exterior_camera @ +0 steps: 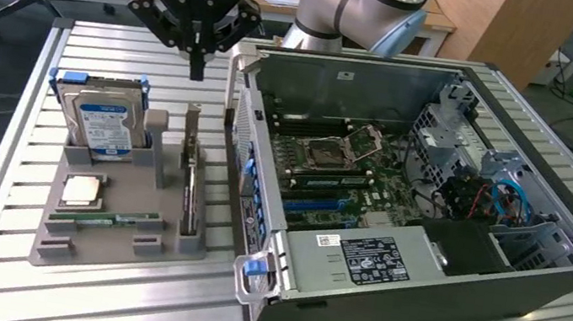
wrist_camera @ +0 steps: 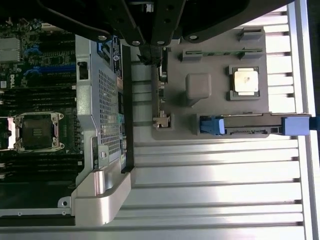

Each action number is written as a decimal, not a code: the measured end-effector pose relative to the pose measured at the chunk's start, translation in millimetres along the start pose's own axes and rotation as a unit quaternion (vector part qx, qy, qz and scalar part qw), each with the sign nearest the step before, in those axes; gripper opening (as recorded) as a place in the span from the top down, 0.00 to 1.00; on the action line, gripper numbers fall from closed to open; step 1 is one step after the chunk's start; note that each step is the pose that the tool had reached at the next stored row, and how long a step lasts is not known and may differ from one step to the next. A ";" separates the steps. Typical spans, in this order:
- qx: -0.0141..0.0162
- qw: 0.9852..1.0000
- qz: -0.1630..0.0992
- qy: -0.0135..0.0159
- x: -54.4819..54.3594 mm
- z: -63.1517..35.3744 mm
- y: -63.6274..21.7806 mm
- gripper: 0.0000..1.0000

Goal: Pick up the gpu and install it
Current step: 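Reach for the gpu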

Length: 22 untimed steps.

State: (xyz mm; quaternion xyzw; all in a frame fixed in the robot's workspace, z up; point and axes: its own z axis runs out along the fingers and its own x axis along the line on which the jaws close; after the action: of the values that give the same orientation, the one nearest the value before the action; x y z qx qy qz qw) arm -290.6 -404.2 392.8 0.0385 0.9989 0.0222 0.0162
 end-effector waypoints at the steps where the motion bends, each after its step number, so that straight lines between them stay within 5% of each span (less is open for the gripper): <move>1: 0.000 1.000 0.000 0.000 0.3 0.0 -1.6 0.89; 14: 0.000 1.000 0.000 0.000 4.3 -1.1 -21.8 0.89; 22: 0.000 1.000 0.000 0.000 4.5 -1.2 -24.9 0.89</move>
State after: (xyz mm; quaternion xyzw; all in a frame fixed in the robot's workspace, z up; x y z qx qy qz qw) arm -297.0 -428.8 392.8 0.0385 0.9989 0.0222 0.0162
